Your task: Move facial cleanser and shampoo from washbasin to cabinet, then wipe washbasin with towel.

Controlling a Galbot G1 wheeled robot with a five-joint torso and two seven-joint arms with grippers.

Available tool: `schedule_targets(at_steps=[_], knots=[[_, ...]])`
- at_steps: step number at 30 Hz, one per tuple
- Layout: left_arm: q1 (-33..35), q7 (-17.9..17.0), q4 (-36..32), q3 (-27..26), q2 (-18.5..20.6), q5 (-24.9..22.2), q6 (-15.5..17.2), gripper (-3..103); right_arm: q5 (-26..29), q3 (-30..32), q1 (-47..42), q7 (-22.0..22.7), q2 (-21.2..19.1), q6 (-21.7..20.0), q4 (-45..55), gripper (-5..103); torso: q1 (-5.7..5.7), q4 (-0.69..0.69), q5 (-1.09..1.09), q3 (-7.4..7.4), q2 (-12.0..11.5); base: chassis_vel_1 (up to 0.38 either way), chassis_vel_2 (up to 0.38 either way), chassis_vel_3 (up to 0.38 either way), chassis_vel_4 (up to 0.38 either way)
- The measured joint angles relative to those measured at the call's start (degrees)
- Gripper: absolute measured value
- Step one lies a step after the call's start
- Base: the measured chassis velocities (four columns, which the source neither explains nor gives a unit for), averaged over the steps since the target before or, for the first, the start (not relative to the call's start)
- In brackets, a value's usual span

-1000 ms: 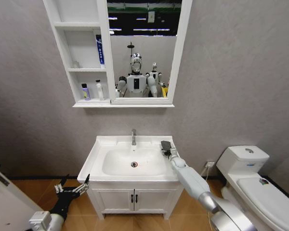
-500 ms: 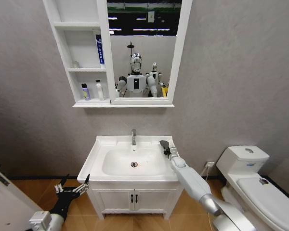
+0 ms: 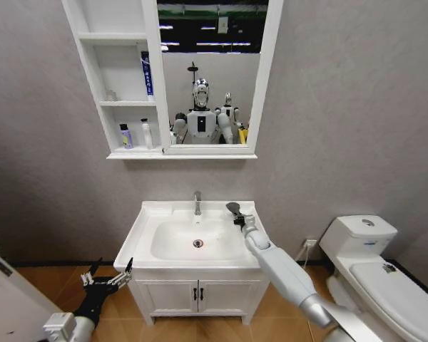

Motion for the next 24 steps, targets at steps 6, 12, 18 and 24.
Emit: schedule_targets(at_steps=[6,12,18,24], knots=[[0.0,0.0,0.0,0.0,0.0,0.0,0.0,100,3.3,-4.7,1.7,7.3,2.2,-6.3,-2.5,7,0.0,-0.02,-0.02,0.0,0.0,0.0,0.0,0.0,0.0],[0.0,0.0,0.0,0.0,0.0,0.0,0.0,100,6.0,-8.3,2.6,10.3,2.7,-9.6,-5.3,7,0.0,-0.03,-0.01,0.0,0.0,0.0,0.0,0.0,0.0],[0.0,0.0,0.0,0.0,0.0,0.0,0.0,100,4.4,-8.8,1.5,11.4,3.2,-9.9,-7.2,7,0.0,-0.04,0.0,0.0,0.0,0.0,0.0,0.0,0.0],[0.0,0.0,0.0,0.0,0.0,0.0,0.0,100,7.3,-7.9,1.9,11.3,5.3,-10.8,-11.0,7,0.0,-0.02,-0.01,-0.01,0.0,0.0,0.0,0.0,0.0]])
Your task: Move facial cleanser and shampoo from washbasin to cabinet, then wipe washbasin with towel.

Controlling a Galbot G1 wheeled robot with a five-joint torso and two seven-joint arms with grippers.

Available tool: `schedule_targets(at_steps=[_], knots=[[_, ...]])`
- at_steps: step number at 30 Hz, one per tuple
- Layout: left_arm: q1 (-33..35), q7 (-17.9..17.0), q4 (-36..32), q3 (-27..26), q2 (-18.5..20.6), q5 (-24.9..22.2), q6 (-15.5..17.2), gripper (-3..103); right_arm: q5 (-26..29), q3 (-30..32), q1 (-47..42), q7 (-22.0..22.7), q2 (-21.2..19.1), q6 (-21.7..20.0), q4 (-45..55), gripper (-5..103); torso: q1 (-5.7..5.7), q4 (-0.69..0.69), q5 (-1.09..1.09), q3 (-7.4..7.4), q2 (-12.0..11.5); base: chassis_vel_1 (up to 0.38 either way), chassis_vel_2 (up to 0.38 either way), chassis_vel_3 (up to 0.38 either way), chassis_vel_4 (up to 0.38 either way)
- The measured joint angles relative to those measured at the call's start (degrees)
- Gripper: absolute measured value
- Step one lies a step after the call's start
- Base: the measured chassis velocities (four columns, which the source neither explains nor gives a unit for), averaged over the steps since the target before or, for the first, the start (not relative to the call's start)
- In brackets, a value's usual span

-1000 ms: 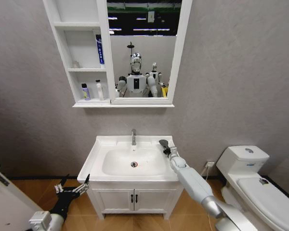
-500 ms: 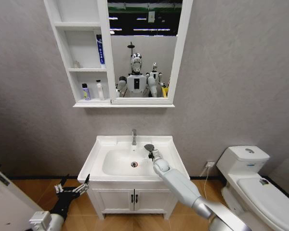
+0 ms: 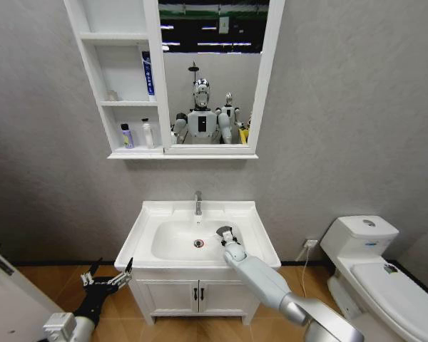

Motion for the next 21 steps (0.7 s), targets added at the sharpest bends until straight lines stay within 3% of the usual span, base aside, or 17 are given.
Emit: schedule_targets(at_steps=[6,14,16,21], knots=[[0.0,0.0,0.0,0.0,0.0,0.0,0.0,100,8.5,0.8,2.5,-0.9,4.5,-1.4,-6.9,7,-0.01,-0.01,-0.02,-0.02,0.0,0.0,0.0,0.0,0.0],[0.0,0.0,0.0,0.0,0.0,0.0,0.0,100,10.9,1.3,4.9,-3.5,8.9,-1.6,-11.9,7,0.0,-0.02,-0.01,0.01,0.0,0.0,0.0,0.0,0.0],[0.0,0.0,0.0,0.0,0.0,0.0,0.0,100,11.5,2.3,7.7,-6.6,13.1,-1.4,-17.1,7,0.02,-0.01,0.0,0.02,0.0,0.0,0.0,0.0,0.0],[0.0,0.0,0.0,0.0,0.0,0.0,0.0,100,13.2,3.6,10.5,-10.5,14.7,-1.1,-21.0,7,0.01,-0.01,-0.01,0.02,0.0,0.0,0.0,0.0,0.0]])
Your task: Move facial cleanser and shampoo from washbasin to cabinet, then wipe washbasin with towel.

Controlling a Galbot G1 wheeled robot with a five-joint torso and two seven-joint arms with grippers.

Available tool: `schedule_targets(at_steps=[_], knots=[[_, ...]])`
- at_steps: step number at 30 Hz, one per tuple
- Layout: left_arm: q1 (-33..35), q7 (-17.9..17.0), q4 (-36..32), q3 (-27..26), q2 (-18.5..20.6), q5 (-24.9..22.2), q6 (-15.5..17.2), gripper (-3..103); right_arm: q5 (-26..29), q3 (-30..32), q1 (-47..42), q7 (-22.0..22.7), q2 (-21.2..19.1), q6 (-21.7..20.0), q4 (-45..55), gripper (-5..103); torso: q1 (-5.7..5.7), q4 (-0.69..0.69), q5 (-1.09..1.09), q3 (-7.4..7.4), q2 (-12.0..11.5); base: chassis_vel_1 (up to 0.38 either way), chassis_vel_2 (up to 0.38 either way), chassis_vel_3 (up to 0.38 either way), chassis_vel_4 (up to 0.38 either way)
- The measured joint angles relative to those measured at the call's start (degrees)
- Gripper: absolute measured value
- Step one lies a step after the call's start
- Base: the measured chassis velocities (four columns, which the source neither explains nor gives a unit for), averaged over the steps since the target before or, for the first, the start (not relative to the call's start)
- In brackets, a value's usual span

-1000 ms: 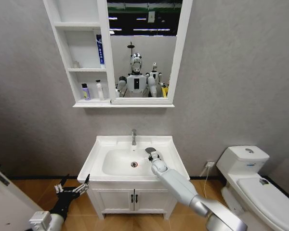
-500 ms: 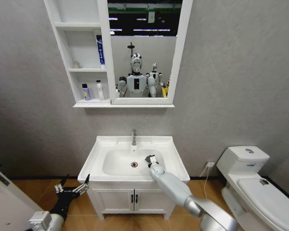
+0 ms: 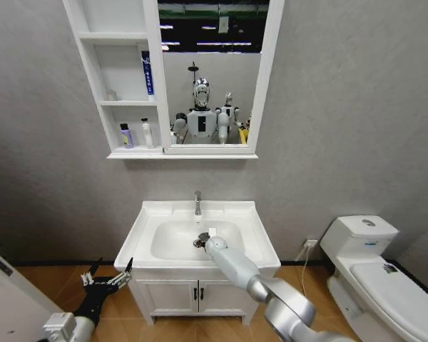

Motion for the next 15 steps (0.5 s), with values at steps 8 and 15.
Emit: schedule_targets(at_steps=[8,15], knots=[[0.0,0.0,0.0,0.0,0.0,0.0,0.0,100,6.3,0.1,-1.6,-6.5,-0.1,-0.3,4.3,7,0.0,0.0,0.01,-0.01,0.0,0.0,0.0,0.0,0.0],[0.0,0.0,0.0,0.0,0.0,0.0,0.0,100,4.6,-0.7,-2.4,-12.1,-0.1,2.9,2.9,7,-0.01,0.01,0.02,-0.02,0.0,0.0,0.0,0.0,0.0]])
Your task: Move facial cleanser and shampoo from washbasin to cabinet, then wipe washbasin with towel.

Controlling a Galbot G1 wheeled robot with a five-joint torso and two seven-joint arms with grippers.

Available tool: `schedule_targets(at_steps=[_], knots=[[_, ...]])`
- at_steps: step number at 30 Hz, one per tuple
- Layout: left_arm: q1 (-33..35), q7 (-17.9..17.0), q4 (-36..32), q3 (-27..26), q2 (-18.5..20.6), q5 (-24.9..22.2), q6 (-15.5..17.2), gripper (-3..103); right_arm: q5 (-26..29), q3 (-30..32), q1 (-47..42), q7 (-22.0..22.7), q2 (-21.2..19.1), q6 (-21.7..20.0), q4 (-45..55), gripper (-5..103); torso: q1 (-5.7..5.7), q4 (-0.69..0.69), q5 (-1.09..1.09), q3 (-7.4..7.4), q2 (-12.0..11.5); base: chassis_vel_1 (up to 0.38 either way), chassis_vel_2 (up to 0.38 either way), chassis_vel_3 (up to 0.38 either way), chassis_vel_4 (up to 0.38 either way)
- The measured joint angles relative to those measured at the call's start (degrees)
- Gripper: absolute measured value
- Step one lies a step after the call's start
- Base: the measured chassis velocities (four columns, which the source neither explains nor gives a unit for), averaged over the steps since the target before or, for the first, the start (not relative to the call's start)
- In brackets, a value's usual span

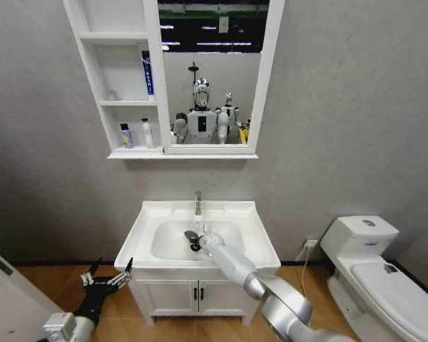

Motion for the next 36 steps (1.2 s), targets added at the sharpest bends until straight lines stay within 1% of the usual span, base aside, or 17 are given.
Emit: schedule_targets(at_steps=[1,3,4,7,9,10,12,13,15,16,18,21,26,30,31,33,36], knots=[[0.0,0.0,0.0,0.0,0.0,0.0,0.0,100,-4.1,0.3,0.4,-1.0,-0.1,1.6,-2.7,7,0.01,-0.02,0.0,0.0,0.0,0.0,0.0,0.0,0.0],[0.0,0.0,0.0,0.0,0.0,0.0,0.0,100,-5.6,0.4,0.5,-0.9,-0.1,1.8,-3.4,7,0.01,-0.02,-0.01,0.0,0.0,0.0,0.0,0.0,0.0],[0.0,0.0,0.0,0.0,0.0,0.0,0.0,100,-7.8,0.6,0.3,1.1,-0.1,0.9,-3.6,7,0.0,-0.02,0.01,0.0,0.0,0.0,0.0,0.0,0.0],[0.0,0.0,0.0,0.0,0.0,0.0,0.0,100,-9.0,0.9,0.1,2.9,-0.1,0.0,-3.3,7,0.01,-0.01,0.01,0.0,0.0,0.0,0.0,0.0,0.0],[0.0,0.0,0.0,0.0,0.0,0.0,0.0,100,-12.8,2.1,-0.8,8.4,-0.2,-1.7,-1.5,7,-0.01,0.01,0.01,0.0,0.0,0.0,0.0,0.0,0.0],[0.0,0.0,0.0,0.0,0.0,0.0,0.0,100,-12.8,2.1,-0.8,8.4,-0.2,-1.7,-1.5,7,-0.01,0.01,0.01,0.0,0.0,0.0,0.0,0.0,0.0],[0.0,0.0,0.0,0.0,0.0,0.0,0.0,100,-17.3,2.6,-1.8,11.5,-2.9,-1.9,0.7,7,-0.01,0.01,0.0,-0.01,0.0,0.0,0.0,0.0,0.0],[0.0,0.0,0.0,0.0,0.0,0.0,0.0,100,-17.3,2.6,-1.8,11.5,-2.9,-1.9,0.7,7,-0.01,0.01,0.0,-0.01,0.0,0.0,0.0,0.0,0.0],[0.0,0.0,0.0,0.0,0.0,0.0,0.0,100,-22.9,3.3,-3.5,12.1,-6.1,-0.3,3.5,7,-0.01,0.0,0.0,0.0,0.0,0.0,0.0,0.0,0.0],[0.0,0.0,0.0,0.0,0.0,0.0,0.0,100,-22.9,3.3,-3.5,12.1,-6.1,-0.3,3.5,7,-0.01,0.0,0.0,0.0,0.0,0.0,0.0,0.0,0.0],[0.0,0.0,0.0,0.0,0.0,0.0,0.0,100,-24.1,4.4,-5.5,12.2,-9.3,-0.8,8.1,7,0.0,0.0,0.01,0.0,0.0,0.0,0.0,0.0,0.0],[0.0,0.0,0.0,0.0,0.0,0.0,0.0,100,-24.8,5.2,-7.0,12.1,-11.9,-0.9,11.1,7,-0.01,0.01,0.02,0.0,0.0,0.0,0.0,0.0,0.0],[0.0,0.0,0.0,0.0,0.0,0.0,0.0,100,-24.5,5.9,-6.8,11.3,-12.5,-0.6,10.8,7,-0.02,0.01,0.01,-0.01,0.0,0.0,0.0,0.0,0.0],[0.0,0.0,0.0,0.0,0.0,0.0,0.0,100,-16.0,4.5,-3.4,10.5,-9.2,-2.5,6.3,7,-0.01,-0.06,-0.04,0.01,0.0,0.0,0.0,0.0,0.0],[0.0,0.0,0.0,0.0,0.0,0.0,0.0,100,-16.0,4.5,-3.4,10.5,-9.2,-2.5,6.3,7,-0.01,-0.06,-0.04,0.01,0.0,0.0,0.0,0.0,0.0],[0.0,0.0,0.0,0.0,0.0,0.0,0.0,100,-10.0,3.2,-1.2,9.9,-6.4,-3.9,3.5,7,0.01,-0.04,-0.02,0.02,0.0,0.0,0.0,0.0,0.0],[0.0,0.0,0.0,0.0,0.0,0.0,0.0,100,-7.7,2.8,0.1,9.4,-4.5,-4.2,1.8,7,0.01,-0.02,-0.02,0.02,0.0,0.0,0.0,0.0,0.0]])
